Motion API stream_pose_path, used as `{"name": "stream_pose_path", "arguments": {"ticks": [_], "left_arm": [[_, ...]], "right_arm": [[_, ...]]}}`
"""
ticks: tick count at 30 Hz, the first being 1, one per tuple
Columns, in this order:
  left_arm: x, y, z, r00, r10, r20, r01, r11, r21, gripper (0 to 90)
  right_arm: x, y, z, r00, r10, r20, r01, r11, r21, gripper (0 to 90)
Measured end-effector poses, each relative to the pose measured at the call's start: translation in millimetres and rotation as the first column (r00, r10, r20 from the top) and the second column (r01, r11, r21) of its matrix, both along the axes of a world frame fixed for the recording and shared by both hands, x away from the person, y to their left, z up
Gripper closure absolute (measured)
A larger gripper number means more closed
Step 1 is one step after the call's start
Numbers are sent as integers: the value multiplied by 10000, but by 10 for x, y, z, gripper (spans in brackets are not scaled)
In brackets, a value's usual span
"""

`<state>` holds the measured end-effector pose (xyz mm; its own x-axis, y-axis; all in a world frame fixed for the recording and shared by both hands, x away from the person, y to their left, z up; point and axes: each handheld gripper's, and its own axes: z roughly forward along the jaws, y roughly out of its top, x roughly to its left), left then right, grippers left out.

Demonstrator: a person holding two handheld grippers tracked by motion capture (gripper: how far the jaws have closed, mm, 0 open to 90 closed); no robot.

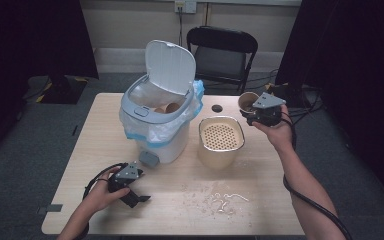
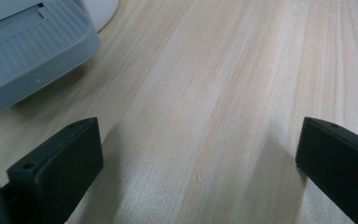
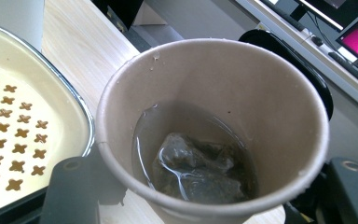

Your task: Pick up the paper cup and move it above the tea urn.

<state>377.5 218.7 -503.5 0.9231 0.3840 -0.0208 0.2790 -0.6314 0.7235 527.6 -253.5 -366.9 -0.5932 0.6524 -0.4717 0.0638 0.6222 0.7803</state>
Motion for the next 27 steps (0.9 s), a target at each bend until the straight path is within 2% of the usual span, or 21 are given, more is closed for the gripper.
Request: {"name": "stream_pose_path", "arguments": {"ticks": [2, 8, 9, 10, 11, 14, 15, 18, 20, 21, 22, 23, 24, 25, 26, 27], "left_arm": [[1, 2, 2, 10000, -13, 5, 13, 10000, 36, 0], [3, 5, 3, 10000, -47, 5, 47, 10000, 70, 0], [3, 5, 3, 10000, -44, 7, 44, 10000, 73, 0], [3, 5, 3, 10000, -44, 7, 44, 10000, 73, 0], [3, 5, 3, 10000, -43, 6, 43, 10000, 71, 0], [3, 5, 3, 10000, -44, 7, 44, 10000, 72, 0], [3, 5, 4, 10000, -48, 6, 48, 10000, 78, 0], [3, 5, 3, 10000, -43, 8, 43, 10000, 73, 0], [2, 5, 4, 10000, -42, 5, 42, 10000, 80, 0], [3, 5, 3, 10000, -43, 8, 43, 10000, 69, 0], [3, 5, 3, 10000, -43, 8, 43, 10000, 69, 0], [3, 5, 2, 10000, -47, 5, 47, 10000, 47, 0], [2, 5, 2, 10000, -46, 3, 46, 10000, 45, 0], [2, 5, 2, 10000, -47, 2, 47, 10000, 46, 0], [2, 5, 2, 10000, -47, 2, 47, 10000, 46, 0], [2, 5, 2, 10000, -45, 1, 45, 10000, 43, 0]], "right_arm": [[-5, 37, 14, 9999, 89, 102, -86, 9996, -265, 322], [-16, 90, 33, 9991, 184, 382, -159, 9977, -659, 323], [-32, 112, 44, 9980, 246, 587, -191, 9956, -917, 324], [-32, 112, 44, 9980, 246, 587, -191, 9956, -917, 324], [-47, 135, 58, 9966, 284, 777, -188, 9925, -1210, 324], [-63, 155, 71, 9949, 365, 939, -224, 9889, -1470, 325], [-82, 185, 80, 9926, 510, 1104, -291, 9812, -1910, 325], [-90, 203, 94, 9903, 635, 1238, -356, 9758, -2157, 326], [-112, 232, 101, 9875, 768, 1379, -374, 9626, -2683, 326], [-131, 260, 104, 9827, 872, 1632, -323, 9493, -3127, 326], [-131, 260, 104, 9827, 872, 1632, -323, 9493, -3127, 326], [-147, 278, 106, 9810, 891, 1724, -259, 9405, -3388, 327], [-164, 300, 110, 9762, 998, 1927, -185, 9230, -3845, 328], [-196, 351, 123, 9652, 1221, 2314, -44, 8918, -4524, 330], [-196, 351, 123, 9652, 1221, 2314, -44, 8918, -4524, 330], [-262, 442, 112, 9232, 2027, 3266, 565, 7689, -6369, 331]]}}
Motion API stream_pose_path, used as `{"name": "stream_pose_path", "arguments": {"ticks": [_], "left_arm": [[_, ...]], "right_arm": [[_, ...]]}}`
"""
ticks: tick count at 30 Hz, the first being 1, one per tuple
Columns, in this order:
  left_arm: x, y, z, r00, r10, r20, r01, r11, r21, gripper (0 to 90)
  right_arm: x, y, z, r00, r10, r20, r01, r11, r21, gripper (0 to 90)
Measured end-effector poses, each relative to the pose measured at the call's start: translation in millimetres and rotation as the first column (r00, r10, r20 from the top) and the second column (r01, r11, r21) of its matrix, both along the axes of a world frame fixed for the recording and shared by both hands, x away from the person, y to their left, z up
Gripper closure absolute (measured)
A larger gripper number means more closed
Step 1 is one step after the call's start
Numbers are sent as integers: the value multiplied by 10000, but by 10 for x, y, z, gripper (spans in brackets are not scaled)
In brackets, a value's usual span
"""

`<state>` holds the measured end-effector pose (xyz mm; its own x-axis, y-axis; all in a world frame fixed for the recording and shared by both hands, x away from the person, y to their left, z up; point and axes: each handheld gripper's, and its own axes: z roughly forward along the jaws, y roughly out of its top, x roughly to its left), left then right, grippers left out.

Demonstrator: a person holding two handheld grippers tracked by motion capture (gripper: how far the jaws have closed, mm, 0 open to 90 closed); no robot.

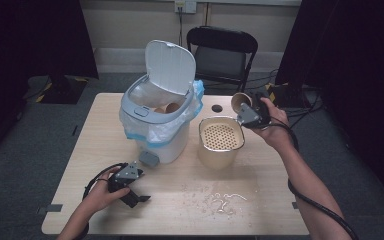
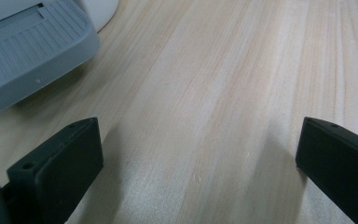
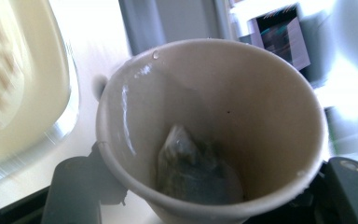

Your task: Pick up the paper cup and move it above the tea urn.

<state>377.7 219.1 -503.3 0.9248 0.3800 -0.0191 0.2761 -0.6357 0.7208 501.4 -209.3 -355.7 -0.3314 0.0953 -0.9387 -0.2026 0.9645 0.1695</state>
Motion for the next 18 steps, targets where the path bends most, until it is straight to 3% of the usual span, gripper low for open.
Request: {"name": "stream_pose_path", "arguments": {"ticks": [2, 3, 4, 6, 7, 9, 10, 11, 12, 13, 14, 15, 16, 17, 18], "left_arm": [[0, 0, 1, 10000, -8, -4, 8, 10000, 5, 0], [0, 0, 1, 10000, -8, -4, 8, 10000, 5, 0], [0, 0, 0, 10000, -1, -4, 1, 10000, -1, 0], [0, 0, 0, 10000, -2, -3, 2, 10000, 2, 0], [0, 0, 0, 10000, -3, -1, 3, 10000, 1, 0], [0, 0, 0, 10000, -7, -3, 7, 10000, 2, 0], [0, 0, 0, 10000, -7, -3, 7, 10000, 2, 0], [0, 0, 0, 10000, -6, -1, 6, 10000, 6, 0], [0, 0, 0, 10000, -9, -3, 9, 10000, 5, 0], [0, 0, 0, 10000, -6, -1, 6, 10000, 4, 0], [0, 0, 0, 10000, -3, -3, 3, 10000, 2, 0], [0, 0, 0, 10000, -6, -2, 6, 10000, 2, 0], [0, 0, 0, 10000, -4, -6, 4, 10000, 4, 0], [0, 0, 0, 10000, -4, -6, 4, 10000, 4, 0], [0, 0, 0, 10000, -4, -6, 4, 10000, 0, 0]], "right_arm": [[-56, 75, -31, 9958, 445, 800, -322, 9882, -1496, 333], [-56, 75, -31, 9958, 445, 800, -322, 9882, -1496, 333], [-97, 123, -61, 9868, 609, 1503, -207, 9665, -2557, 334], [-114, 131, -65, 9828, 605, 1745, -127, 9647, -2630, 333], [-131, 134, -79, 9719, 645, 2263, 57, 9550, -2964, 332], [-156, 137, -44, 9485, 844, 3054, 192, 9468, -3213, 329], [-156, 137, -44, 9485, 844, 3054, 192, 9468, -3213, 329], [-154, 137, -30, 9537, 719, 2919, 213, 9524, -3041, 328], [-143, 124, 16, 9624, 534, 2663, 172, 9665, -2561, 318], [-143, 124, 16, 9624, 534, 2663, 172, 9665, -2561, 318], [-117, 114, 58, 9838, 439, 1736, -154, 9866, -1624, 316], [-104, 102, 85, 9933, 301, 1112, -227, 9975, -675, 312], [-70, 88, 128, 9996, 190, -215, -179, 9986, 493, 312], [-70, 88, 128, 9996, 190, -215, -179, 9986, 493, 312], [-63, 79, 132, 9972, 236, -713, -160, 9943, 1054, 310]]}}
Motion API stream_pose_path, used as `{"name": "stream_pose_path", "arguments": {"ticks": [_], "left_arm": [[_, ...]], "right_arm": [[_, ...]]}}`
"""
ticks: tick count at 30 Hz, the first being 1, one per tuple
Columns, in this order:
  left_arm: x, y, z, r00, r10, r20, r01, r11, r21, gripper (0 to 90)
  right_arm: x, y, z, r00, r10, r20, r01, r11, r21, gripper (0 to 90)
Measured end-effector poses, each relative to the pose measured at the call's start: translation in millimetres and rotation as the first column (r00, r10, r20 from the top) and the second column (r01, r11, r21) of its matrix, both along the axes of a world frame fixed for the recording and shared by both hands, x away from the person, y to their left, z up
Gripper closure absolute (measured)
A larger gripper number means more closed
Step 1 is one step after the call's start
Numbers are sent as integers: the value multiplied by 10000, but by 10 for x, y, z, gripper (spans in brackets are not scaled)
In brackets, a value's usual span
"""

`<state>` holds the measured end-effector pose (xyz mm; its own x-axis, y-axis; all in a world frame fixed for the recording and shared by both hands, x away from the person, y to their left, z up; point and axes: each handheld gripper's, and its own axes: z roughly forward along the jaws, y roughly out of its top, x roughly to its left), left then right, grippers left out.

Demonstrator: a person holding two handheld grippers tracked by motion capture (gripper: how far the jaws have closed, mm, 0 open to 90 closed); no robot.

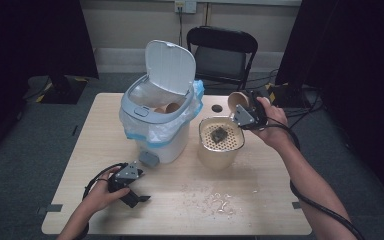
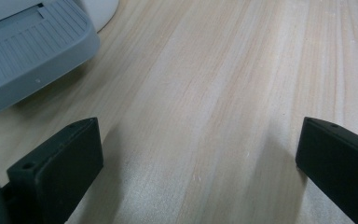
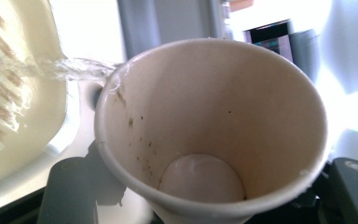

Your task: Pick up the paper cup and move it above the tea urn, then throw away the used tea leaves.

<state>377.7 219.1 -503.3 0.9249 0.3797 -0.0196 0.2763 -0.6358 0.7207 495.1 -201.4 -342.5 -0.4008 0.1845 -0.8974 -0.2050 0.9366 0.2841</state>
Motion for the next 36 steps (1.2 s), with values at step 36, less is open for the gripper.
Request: {"name": "stream_pose_path", "arguments": {"ticks": [36], "left_arm": [[-11, -1, -3, 10000, 34, 42, -34, 10000, -50, 0]], "right_arm": [[183, -137, 90, 8593, 1371, -4928, 1743, 8272, 5341, 301]]}}
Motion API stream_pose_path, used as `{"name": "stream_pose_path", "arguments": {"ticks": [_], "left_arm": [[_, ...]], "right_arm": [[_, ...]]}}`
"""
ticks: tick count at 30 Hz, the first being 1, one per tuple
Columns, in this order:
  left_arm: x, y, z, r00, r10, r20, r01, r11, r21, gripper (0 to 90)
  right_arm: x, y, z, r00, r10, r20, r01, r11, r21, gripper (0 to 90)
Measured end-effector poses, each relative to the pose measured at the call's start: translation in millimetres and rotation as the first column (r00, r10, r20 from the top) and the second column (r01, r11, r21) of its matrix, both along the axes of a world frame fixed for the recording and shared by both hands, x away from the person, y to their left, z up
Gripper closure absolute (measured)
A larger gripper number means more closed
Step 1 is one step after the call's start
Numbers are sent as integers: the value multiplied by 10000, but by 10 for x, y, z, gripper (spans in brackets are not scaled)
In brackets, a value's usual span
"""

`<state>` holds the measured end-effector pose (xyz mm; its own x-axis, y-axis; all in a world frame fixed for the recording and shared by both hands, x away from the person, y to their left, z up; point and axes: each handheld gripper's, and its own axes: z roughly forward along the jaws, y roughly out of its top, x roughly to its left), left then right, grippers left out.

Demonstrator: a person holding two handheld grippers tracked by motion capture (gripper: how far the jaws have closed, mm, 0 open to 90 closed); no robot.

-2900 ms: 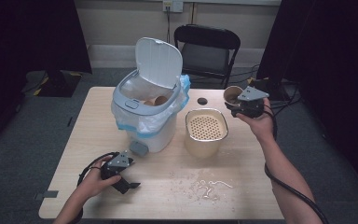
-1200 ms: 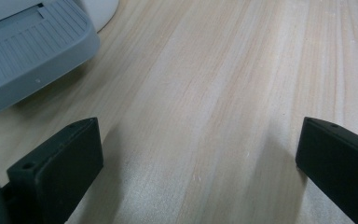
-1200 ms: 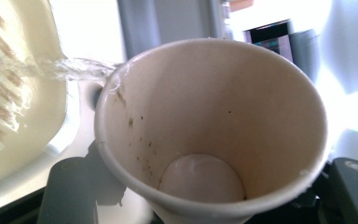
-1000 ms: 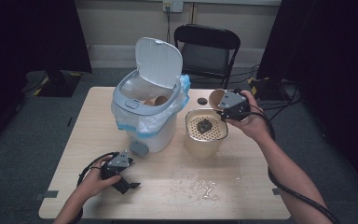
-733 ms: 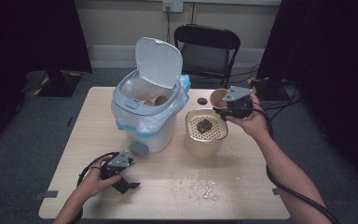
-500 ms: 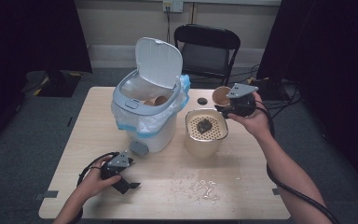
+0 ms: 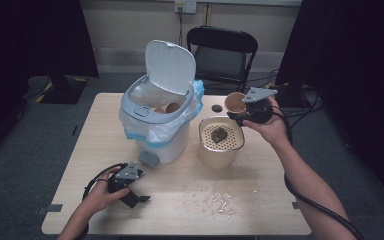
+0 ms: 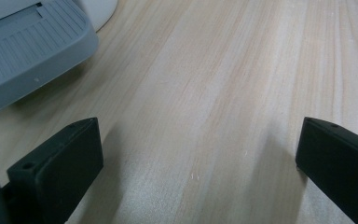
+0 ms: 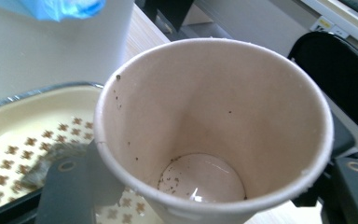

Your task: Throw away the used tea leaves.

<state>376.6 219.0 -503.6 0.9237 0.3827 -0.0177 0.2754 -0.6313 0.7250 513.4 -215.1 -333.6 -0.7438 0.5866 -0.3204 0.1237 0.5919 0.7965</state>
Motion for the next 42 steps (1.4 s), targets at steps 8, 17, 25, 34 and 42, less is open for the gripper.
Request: {"name": "stream_pose_path", "arguments": {"ticks": [8, 17, 25, 34, 42], "left_arm": [[-1, 0, 0, 10000, 1, 16, -1, 10000, -4, 0], [1, 1, 1, 10000, -9, 35, 9, 10000, 3, 0], [0, 1, 0, 10000, -6, 36, 6, 10000, 1, 0], [0, 2, 3, 10000, -9, 11, 9, 10000, 15, 0], [2, 5, 7, 10000, -52, -16, 52, 10000, 48, 0]], "right_arm": [[-3, 43, 88, 9997, 198, -148, -194, 9993, 326, 300], [13, 73, 175, 9980, 320, -544, -286, 9976, 634, 298], [27, 113, 261, 9965, 471, -696, -410, 9954, 865, 297], [44, 190, 342, 9938, 662, -892, -566, 9927, 1062, 297], [69, 225, 379, 9910, 876, -1015, -761, 9908, 1116, 296]]}}
